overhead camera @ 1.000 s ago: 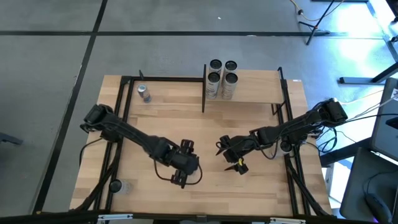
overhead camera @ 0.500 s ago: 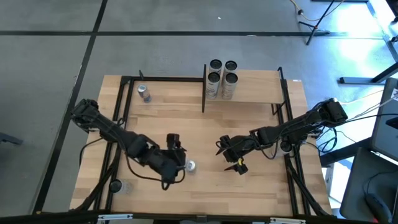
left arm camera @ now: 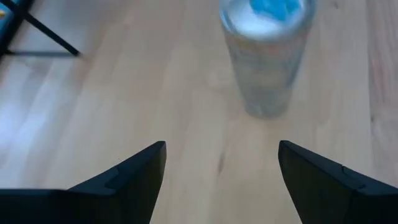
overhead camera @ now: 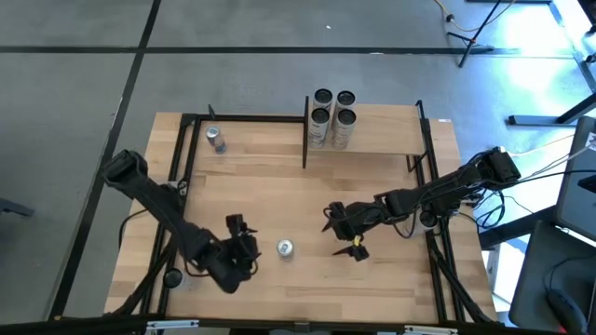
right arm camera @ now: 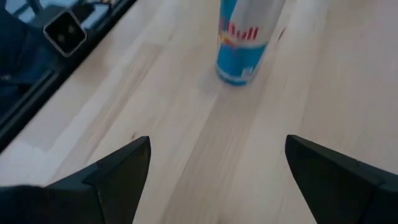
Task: Place canned beverage on shelf
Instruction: Put the bottom blue soda can on the shelf
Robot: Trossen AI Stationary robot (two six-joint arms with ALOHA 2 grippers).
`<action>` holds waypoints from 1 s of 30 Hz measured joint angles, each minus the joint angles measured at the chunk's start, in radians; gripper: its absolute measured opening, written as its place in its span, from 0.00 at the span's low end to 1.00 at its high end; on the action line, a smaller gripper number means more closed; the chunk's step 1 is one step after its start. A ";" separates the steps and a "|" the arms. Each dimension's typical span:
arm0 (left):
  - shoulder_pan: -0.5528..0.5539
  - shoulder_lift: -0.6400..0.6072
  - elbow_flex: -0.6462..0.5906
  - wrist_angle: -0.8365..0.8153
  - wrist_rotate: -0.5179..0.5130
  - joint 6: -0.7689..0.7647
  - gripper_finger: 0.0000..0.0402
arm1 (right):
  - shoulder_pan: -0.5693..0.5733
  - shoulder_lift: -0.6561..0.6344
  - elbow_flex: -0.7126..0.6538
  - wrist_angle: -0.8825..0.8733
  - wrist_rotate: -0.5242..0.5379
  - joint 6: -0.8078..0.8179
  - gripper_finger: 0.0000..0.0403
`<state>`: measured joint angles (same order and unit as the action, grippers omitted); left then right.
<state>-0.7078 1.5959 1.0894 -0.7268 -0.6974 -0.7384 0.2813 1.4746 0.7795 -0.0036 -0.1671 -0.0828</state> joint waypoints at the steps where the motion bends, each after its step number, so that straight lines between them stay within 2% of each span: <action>1: -0.012 0.000 -0.025 0.028 -0.007 -0.020 0.73 | 0.000 0.000 0.000 0.012 0.000 0.000 0.89; 8: -0.023 0.000 -0.158 0.261 -0.017 -0.040 0.73 | 0.000 0.000 0.000 0.079 0.001 -0.001 0.89; 16: -0.018 0.000 -0.258 0.438 0.011 -0.027 0.73 | 0.000 0.001 0.000 0.166 0.001 -0.003 0.89; 25: 0.000 0.000 -0.317 0.661 0.015 0.080 0.73 | 0.000 0.057 0.000 0.232 -0.001 -0.003 0.89; 30: 0.017 0.000 -0.334 0.701 0.015 0.090 0.73 | 0.000 0.112 0.000 0.281 -0.001 -0.007 0.89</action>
<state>-0.6905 1.5963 0.7558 -0.0255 -0.6824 -0.6486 0.2817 1.5866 0.7792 0.2774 -0.1680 -0.0895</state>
